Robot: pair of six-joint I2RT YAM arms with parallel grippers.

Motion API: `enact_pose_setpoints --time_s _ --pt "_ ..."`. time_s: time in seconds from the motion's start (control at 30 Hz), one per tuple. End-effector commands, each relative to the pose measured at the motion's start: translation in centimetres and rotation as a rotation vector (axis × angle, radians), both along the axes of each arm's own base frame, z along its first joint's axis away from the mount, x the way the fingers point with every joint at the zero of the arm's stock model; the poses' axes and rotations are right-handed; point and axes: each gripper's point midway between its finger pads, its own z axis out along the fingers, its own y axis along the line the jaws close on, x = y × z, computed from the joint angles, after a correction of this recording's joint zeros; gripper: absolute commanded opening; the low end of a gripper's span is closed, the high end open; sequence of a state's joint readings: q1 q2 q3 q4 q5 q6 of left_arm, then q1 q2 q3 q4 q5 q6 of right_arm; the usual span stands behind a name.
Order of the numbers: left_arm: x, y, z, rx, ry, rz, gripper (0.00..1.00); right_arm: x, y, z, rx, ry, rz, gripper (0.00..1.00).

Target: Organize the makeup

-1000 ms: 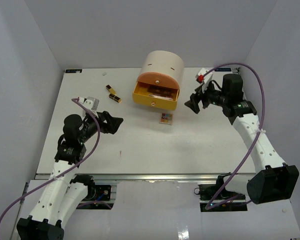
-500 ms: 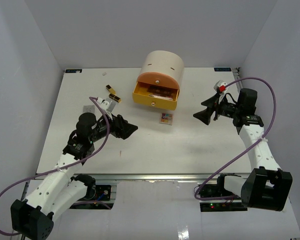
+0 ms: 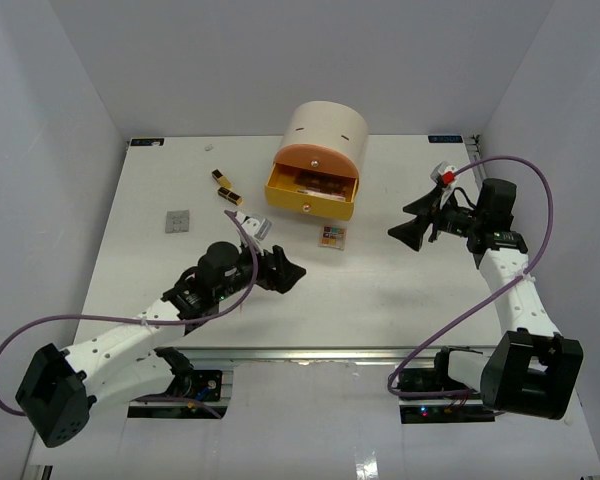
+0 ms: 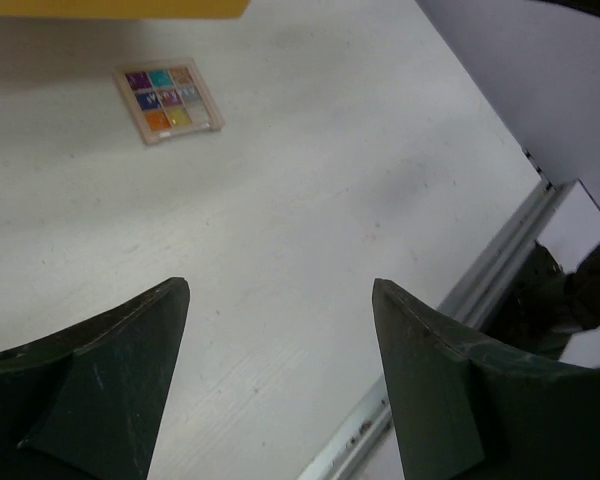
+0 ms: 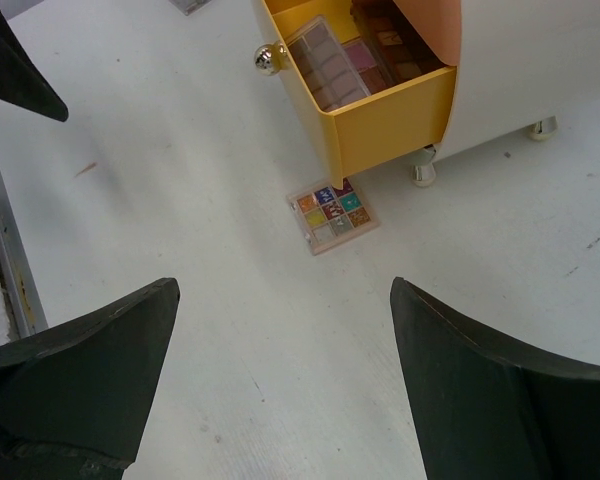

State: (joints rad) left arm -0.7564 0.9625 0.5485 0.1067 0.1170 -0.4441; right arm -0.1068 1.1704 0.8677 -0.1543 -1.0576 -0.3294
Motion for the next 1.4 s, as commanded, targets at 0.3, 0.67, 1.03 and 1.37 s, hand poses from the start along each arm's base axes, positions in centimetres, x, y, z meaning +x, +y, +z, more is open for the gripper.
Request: enact_pose_setpoints --time_s 0.3,0.67,1.03,1.37 --pt "6.2 -2.4 -2.6 -0.119 -0.114 0.291 0.74 0.1 -0.8 -0.1 0.023 0.004 -0.014 0.93" --pt "9.9 -9.1 -6.2 0.031 -0.163 0.138 0.68 0.1 -1.3 -0.2 0.032 0.009 -0.016 0.93" --pt "12.7 -11.0 -9.5 0.104 -0.136 0.161 0.69 -0.1 -1.7 -0.3 0.042 0.015 -0.016 0.93" --pt "15.0 -9.8 -11.6 0.185 -0.105 0.252 0.7 -0.1 -1.9 -0.5 0.052 0.025 -0.015 0.94"
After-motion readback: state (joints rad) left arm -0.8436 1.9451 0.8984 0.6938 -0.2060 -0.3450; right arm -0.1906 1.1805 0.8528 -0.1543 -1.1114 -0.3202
